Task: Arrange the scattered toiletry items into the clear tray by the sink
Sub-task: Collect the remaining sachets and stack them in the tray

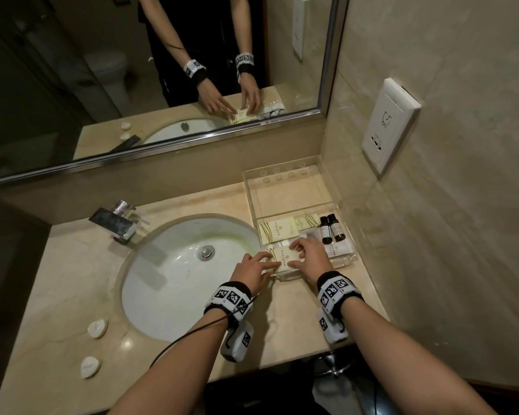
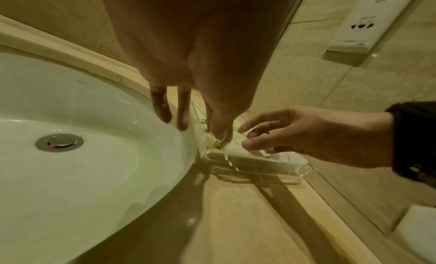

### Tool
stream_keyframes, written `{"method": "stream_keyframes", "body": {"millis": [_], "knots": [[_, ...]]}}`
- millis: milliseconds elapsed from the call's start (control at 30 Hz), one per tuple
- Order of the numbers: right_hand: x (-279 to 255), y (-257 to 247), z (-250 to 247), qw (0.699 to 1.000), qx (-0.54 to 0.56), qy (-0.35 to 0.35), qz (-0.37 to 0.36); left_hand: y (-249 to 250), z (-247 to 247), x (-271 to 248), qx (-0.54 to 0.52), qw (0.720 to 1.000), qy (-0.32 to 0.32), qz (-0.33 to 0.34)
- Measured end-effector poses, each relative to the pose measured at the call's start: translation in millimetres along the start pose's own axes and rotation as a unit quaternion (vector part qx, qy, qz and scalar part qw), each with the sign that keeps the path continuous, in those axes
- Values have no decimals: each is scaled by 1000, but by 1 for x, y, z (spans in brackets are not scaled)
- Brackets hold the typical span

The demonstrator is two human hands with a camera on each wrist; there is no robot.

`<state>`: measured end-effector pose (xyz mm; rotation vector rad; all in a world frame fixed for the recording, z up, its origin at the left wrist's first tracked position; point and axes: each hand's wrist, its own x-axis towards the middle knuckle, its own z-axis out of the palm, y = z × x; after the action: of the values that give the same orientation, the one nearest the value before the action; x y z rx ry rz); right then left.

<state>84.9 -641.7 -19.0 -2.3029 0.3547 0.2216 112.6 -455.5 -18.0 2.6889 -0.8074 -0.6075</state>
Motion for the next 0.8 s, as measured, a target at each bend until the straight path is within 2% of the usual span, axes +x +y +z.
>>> {"method": "stream_keyframes", "body": {"millis": [133,233,300,467,633,800], "knots": [[2,-7,-3,1000,7,18,-2,-9,-5,-6,-99,994,51,1],[5,-26,-1,998,23,46,-35,-24,-20,-18,-219,969,108,-43],[7,-44,6,995,52,48,-64,-36,-31,-28,-273,950,124,-80],[7,-121,62,984,117,-26,-131,-97,-52,-88,-345,907,171,-172],[-5,-194,141,971,124,-129,-160,-165,-52,-175,-375,856,228,-272],[-26,-248,223,952,95,-226,-183,-222,-34,-258,-388,787,273,-395]]}}
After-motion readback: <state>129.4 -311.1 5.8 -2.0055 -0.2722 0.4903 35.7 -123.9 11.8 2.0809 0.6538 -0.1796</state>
